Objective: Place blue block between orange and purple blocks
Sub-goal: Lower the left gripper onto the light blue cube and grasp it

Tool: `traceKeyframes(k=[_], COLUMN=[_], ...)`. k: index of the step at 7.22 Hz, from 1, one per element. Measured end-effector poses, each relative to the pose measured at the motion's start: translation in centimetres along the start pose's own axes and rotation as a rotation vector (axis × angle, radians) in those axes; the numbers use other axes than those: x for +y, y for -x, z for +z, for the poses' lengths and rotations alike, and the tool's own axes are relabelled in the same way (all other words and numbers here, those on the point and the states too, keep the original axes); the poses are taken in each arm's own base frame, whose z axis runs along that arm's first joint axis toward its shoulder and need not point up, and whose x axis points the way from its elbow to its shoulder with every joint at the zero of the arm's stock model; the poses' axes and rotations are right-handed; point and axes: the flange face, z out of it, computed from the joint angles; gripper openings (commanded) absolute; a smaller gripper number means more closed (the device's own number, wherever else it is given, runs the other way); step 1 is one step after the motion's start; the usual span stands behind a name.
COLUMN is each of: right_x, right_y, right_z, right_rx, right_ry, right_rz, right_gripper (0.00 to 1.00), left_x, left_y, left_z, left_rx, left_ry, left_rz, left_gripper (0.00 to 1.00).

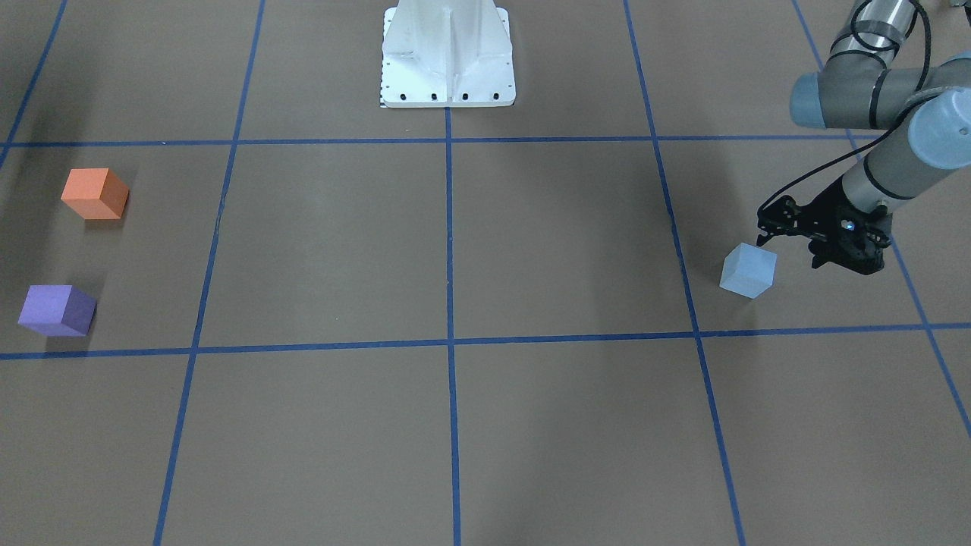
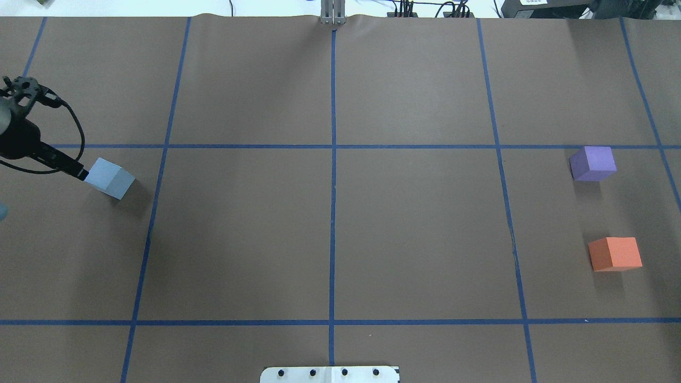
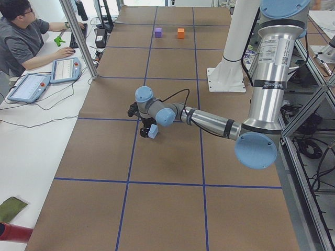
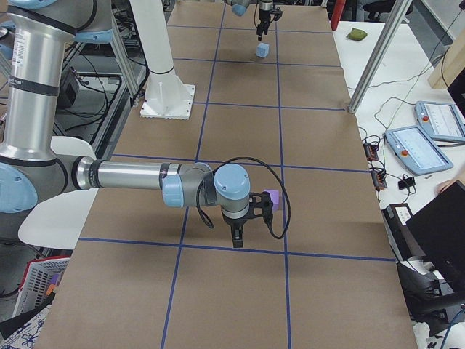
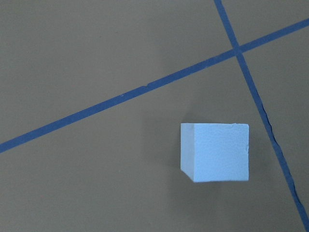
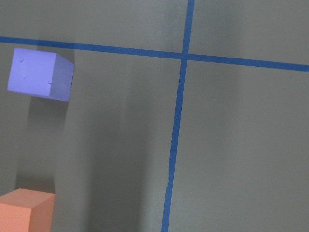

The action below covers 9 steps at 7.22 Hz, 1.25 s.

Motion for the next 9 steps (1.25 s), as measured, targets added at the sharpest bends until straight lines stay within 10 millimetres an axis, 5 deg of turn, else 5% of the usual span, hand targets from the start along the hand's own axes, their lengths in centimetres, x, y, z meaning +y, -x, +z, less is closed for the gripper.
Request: traceKeyframes(k=[3, 5, 6, 9], right_x=[0.0, 0.0, 0.0, 0.0], right_y=[0.0, 0.0, 0.0, 0.0], right_z=[0.0, 0.0, 0.0, 0.0], right_rx=[0.000, 0.000, 0.000, 0.000], right_ry=[0.001, 0.001, 0.001, 0.000], right_rz=[0.001, 0.001, 0.001, -0.001], right_gripper=[1.00, 1.00, 1.00, 1.00], left_x=[-0.7, -0.5, -0.6, -2.9], left_y=[-2.3, -3.2, -3.6, -6.0], left_z=[2.1, 3.9, 4.4, 3.5], left_rx=[0.018, -0.005, -0.013, 0.000], left_ry=[0.006, 0.022, 0.023, -0.006], left_rz=[-0.019, -0.046, -0.067, -0.146], left_gripper=[0.99, 0.39, 0.26, 0.26])
